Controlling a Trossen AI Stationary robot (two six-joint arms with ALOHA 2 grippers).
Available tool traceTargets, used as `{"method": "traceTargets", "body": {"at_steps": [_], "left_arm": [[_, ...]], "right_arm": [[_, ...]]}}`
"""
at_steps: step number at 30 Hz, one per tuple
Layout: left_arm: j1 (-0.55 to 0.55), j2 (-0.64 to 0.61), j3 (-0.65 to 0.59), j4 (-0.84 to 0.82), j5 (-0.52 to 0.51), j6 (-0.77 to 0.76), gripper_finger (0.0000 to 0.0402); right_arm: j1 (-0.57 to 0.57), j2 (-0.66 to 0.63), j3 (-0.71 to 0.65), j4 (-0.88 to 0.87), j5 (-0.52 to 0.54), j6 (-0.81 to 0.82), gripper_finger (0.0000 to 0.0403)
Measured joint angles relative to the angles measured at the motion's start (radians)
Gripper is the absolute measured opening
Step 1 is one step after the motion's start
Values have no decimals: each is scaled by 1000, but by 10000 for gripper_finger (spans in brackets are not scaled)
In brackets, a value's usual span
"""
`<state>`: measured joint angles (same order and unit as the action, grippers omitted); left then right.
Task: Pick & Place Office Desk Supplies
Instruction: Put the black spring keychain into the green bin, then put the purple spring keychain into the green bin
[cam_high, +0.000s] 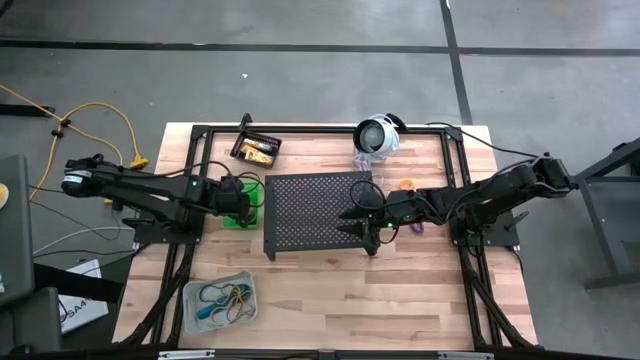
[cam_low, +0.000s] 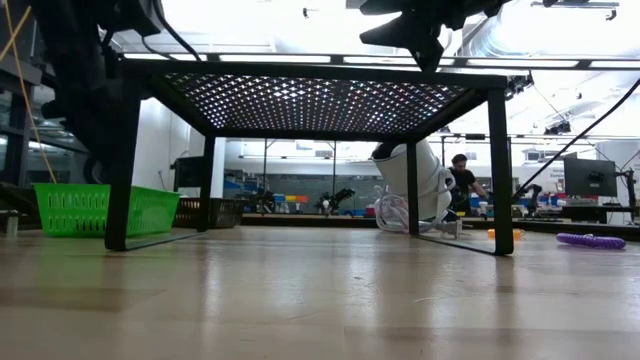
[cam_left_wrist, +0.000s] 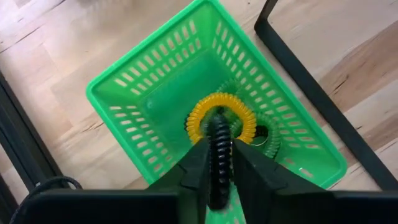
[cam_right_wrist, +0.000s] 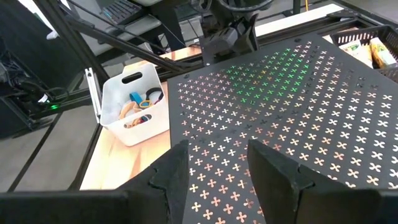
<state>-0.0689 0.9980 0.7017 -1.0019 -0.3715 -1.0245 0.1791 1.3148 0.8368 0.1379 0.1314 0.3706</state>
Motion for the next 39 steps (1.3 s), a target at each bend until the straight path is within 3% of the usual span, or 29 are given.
{"method": "traceTargets", "body": {"at_steps": [7, 14, 19, 26, 32, 39], "left_arm": [[0, 0, 0, 0, 0, 6, 117], [0, -2, 4, -2, 1, 32, 123], [0, -55, 75, 16, 0, 97, 124], [0, -132, 115, 246, 19, 248, 124], [0, -127, 115, 323, 29, 302, 124], [0, -111, 114, 323, 29, 303, 124]], "right_arm": [[0, 0, 0, 0, -1, 3, 150], [0, 0, 0, 0, 0, 3, 150], [-1, -10, 0, 7, 24, -5, 147], [-43, -60, 1, -25, 34, -34, 144], [-56, -101, 1, -225, 128, -41, 144], [-40, -253, 0, -540, 170, 79, 144]]}}
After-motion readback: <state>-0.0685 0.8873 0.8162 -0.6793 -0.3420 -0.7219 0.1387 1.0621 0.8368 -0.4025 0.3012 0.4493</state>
